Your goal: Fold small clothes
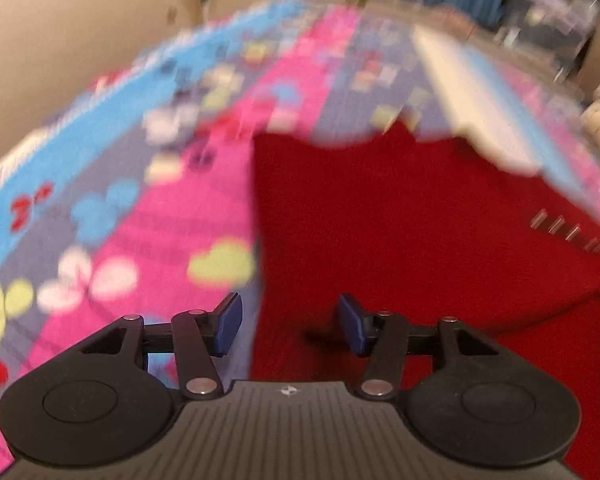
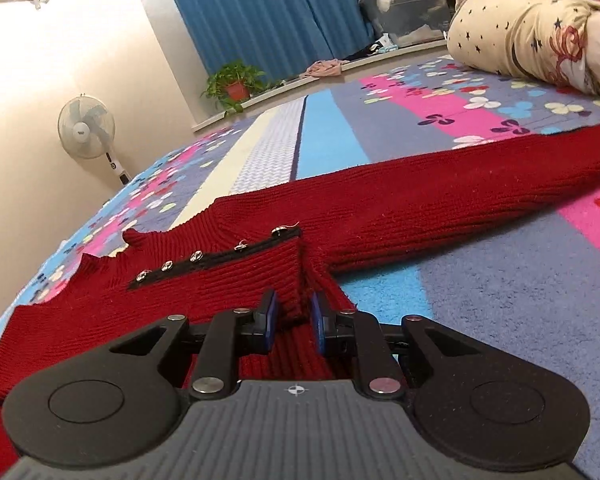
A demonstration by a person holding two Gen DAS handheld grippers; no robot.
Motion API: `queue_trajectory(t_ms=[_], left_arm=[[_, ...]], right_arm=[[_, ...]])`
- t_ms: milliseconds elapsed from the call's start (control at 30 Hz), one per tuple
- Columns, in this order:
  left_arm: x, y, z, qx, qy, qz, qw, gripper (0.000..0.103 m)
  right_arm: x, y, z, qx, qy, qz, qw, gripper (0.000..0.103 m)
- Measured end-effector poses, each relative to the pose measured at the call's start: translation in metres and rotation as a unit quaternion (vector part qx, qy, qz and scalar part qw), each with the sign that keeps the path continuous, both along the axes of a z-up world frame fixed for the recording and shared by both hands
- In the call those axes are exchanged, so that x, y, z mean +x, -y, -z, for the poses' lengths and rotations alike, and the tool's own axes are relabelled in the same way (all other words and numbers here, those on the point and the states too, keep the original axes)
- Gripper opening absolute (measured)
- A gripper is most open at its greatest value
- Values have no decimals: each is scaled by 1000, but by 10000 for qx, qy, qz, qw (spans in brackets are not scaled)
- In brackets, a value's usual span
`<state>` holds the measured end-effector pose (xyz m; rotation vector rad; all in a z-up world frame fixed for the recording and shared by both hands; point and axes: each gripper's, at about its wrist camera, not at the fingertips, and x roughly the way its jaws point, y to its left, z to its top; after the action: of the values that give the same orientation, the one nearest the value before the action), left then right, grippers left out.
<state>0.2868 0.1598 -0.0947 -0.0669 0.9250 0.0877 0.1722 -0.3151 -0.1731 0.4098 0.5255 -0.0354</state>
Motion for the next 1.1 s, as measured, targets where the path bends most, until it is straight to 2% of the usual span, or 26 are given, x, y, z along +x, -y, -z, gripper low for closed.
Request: queue_trajectory(t_ms=[67,167,267,367,433,500,533,567,633,733,967,1033,1067,1100], left_arm=[[1,-2,0,-89,36,-105,9999,64],[-1,5,-8,160,196,-3,9997,64],[-1,11,-8,275,152,117,9994,64],[0,12,-9,244,137,142,9995,64],[-1,10,-9,216,115,123,9996,64],[1,9,-8,189,103,93,9997,64],[2,9,-7,197,101,93,9997,64],[2,10,-7,216,96,98,9997,64],[2,12,-7,248,97,123,9996,64],[3,13,-6,293,97,166,9994,64],[4,14,-4,323,92,231,9992,64],[5,13,-4,294,84,236,9993,64],[6,13,-4,287,82,244,9993,64],[6,13,-4,284,77,253,9992,64]], right_arm=[[2,0,1,17,-20,-15,10000,18],[0,-1,-4,-45,-137,-17,9999,18],[-5,6,-22,29,-323,23,9995,18],[-11,31,-45,3,-197,-34,9998,18],[-12,57,-55,-81,-175,172,9997,23],[-11,88,-56,-130,-271,579,9979,35],[-10,107,-53,-123,-404,937,9947,51],[-10,124,-49,-49,-547,1294,9901,62],[-12,155,-36,311,-749,1766,9809,62],[-12,195,-19,865,-904,2195,9676,61],[7,244,-4,2001,-641,2541,9441,61],[16,249,-5,1916,-668,2590,9443,54],[22,248,-6,1800,-718,2633,9450,31],[29,248,-8,1687,-778,2662,9458,13]])
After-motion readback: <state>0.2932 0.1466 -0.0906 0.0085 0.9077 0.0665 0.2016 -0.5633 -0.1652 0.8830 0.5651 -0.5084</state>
